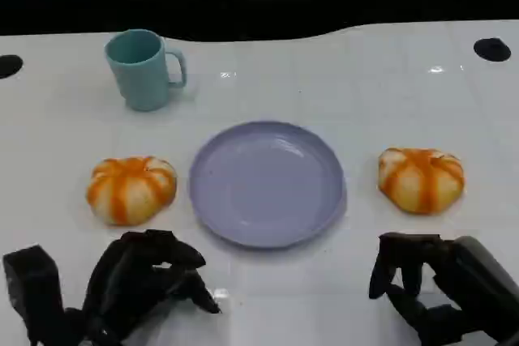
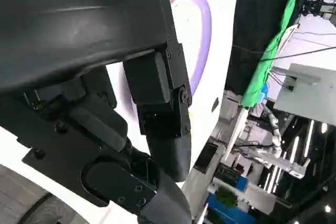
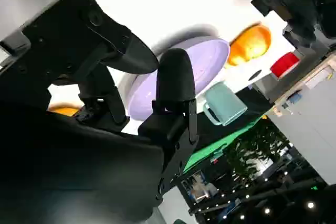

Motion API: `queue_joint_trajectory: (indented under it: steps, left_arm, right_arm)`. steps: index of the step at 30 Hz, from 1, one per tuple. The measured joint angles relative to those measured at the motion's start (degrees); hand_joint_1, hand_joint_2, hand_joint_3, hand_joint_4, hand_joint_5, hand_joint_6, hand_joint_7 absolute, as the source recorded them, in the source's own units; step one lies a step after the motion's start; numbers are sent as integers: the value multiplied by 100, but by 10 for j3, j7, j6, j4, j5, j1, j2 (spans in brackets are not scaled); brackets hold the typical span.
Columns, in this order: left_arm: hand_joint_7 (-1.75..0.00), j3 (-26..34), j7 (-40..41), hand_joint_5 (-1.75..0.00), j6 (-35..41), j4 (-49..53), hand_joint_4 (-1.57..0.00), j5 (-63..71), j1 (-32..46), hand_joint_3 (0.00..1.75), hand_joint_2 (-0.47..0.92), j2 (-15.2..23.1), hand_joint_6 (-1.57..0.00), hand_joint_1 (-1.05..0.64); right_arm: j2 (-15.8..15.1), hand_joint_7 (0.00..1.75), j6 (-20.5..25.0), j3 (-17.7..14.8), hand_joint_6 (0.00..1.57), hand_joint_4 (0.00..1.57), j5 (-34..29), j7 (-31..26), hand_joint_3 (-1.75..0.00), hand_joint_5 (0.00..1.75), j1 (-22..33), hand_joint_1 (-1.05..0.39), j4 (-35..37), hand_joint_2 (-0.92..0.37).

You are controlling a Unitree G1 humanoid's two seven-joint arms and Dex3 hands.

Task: Grasp the bread from the table and place it into the plate.

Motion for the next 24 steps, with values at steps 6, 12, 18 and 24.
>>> queue_joint_trajectory:
  steps: [6, 12, 18, 24]
  left_arm:
    - [-22, 0, 0, -59, 0, 0, -157, 0, 0, 0, 70, 1, -157, -105]
    - [-21, 0, 0, -59, 0, 0, -157, 0, 0, 0, 70, 1, -157, -105]
    - [-21, 0, 0, -59, 0, 0, -157, 0, 0, 0, 70, 1, -157, -105]
    - [-21, 0, 0, -59, 0, 0, -157, 0, 0, 0, 70, 1, -157, -105]
  right_arm:
    - [0, 146, 0, 1, 68, 82, 0, 0, -137, 175, -1, -14, 1, -37]
    - [0, 147, -1, 1, 69, 82, 0, 0, -136, 175, -1, -15, 1, -37]
    - [0, 147, -1, 1, 69, 83, 0, -1, -135, 175, -1, -14, 1, -36]
    - [0, 147, -1, 1, 68, 82, 0, 0, -135, 175, -1, -14, 2, -36]
